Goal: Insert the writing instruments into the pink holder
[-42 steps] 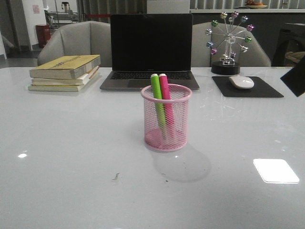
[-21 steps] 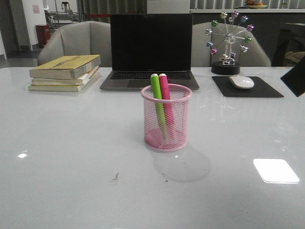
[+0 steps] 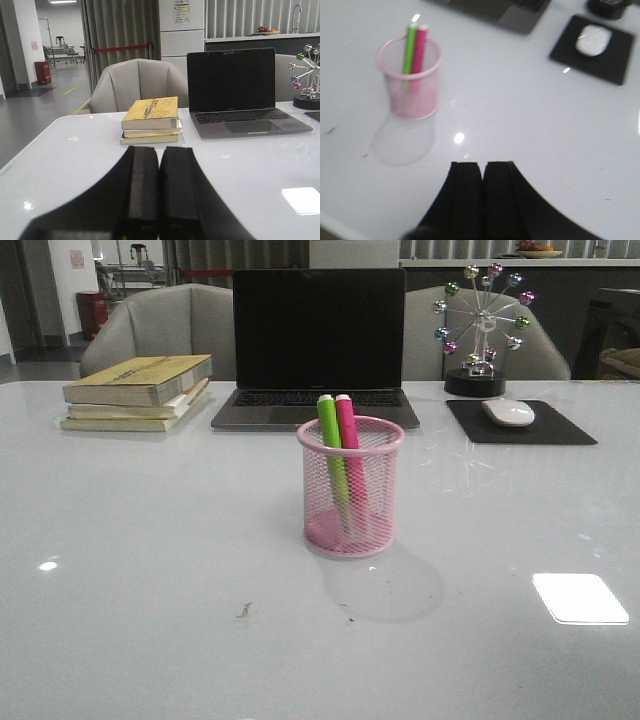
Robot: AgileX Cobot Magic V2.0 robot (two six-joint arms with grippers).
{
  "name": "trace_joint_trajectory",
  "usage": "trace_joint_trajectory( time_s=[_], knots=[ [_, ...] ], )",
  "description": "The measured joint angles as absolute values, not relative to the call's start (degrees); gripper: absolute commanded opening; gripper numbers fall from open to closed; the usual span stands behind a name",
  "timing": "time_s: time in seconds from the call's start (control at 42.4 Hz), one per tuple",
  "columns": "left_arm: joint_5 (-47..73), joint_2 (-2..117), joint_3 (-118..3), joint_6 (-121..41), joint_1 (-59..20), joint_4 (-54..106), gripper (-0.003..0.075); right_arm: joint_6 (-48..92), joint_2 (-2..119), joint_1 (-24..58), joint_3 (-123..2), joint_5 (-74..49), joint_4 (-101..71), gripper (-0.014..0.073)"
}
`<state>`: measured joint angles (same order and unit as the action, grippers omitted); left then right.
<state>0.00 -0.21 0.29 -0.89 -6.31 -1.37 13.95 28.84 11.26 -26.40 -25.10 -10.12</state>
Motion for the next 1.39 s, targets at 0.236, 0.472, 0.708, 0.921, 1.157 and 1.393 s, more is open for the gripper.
trace_joint_trajectory(
  time_s=[0.236,0.472,0.708,0.921,1.157,1.393],
  knots=[
    [0.00,-0.21,0.29,-0.89,-6.31,-1.37,0.0091,13.95,7.76,3.00,-9.81,-12.57,-10.01,0.0069],
    [0.00,-0.21,0.29,-0.89,-6.31,-1.37,0.0091,13.95,-0.50,2.74,0.70,-7.12,-10.11,0.0069],
    [0.00,-0.21,0.29,-0.89,-6.31,-1.27,0.0091,13.95,-0.60,2.74,1.57,-5.01,-10.22,0.0069],
    [0.00,-0.21,0.29,-0.89,-6.31,-1.27,0.0091,13.65,-0.60,2.74,1.57,-3.36,-10.21,0.0068],
    [0.00,-0.21,0.29,-0.89,-6.31,-1.27,0.0091,0.00,-0.60,0.76,1.57,-1.12,-1.25,0.0069],
    [0.00,-0.21,0.29,-0.89,-6.31,-1.27,0.0091,-3.66,-0.60,0.21,1.57,0.00,0.00,0.0069]
  ],
)
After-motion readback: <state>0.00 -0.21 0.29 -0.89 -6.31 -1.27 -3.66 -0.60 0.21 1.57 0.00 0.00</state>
